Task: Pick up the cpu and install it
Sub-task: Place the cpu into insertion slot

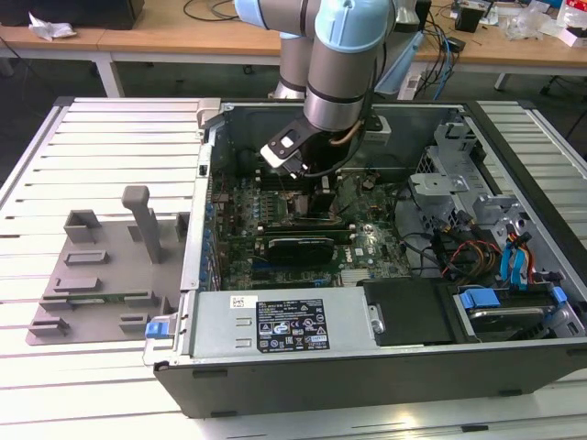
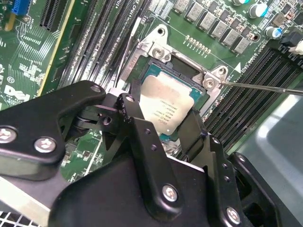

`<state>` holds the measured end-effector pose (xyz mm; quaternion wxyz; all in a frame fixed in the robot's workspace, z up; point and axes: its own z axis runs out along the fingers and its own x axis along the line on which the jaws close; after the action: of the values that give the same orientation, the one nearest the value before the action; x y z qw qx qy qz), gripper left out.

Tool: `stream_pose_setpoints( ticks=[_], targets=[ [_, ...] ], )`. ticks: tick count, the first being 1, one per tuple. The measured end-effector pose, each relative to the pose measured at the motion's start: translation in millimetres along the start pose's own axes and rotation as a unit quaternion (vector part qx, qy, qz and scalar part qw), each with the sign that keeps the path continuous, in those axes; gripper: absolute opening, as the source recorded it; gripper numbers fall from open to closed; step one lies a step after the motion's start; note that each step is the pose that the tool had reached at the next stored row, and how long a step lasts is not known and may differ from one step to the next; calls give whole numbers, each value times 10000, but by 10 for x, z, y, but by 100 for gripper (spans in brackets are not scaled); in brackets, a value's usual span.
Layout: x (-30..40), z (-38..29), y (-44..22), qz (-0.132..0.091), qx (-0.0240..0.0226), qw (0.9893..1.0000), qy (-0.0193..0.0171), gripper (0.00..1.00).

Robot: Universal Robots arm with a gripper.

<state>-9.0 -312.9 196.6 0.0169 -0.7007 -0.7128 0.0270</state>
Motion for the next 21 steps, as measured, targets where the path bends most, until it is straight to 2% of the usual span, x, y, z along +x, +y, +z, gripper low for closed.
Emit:
stream_pose_setpoints(
  ticks=[4,5,8,9,12,14,17,18,21],
  targets=[
    [1,2,5,-2,-5,10000,3,56],
    [1,2,5,-2,-2,10000,2,62],
    [-28,-3,-3,-14,-1,10000,0,62],
    [-26,-14,-4,-15,-2,10000,20,62],
    [-9,-35,-4,-15,-1,10000,20,62],
    [-3,-66,-6,-16,-1,10000,21,62],
    [8,-209,-14,-16,-2,10000,21,61],
    [9,-238,-16,-16,-2,10000,21,48],
    [9,-289,-20,-16,-2,10000,21,42]
  ],
)
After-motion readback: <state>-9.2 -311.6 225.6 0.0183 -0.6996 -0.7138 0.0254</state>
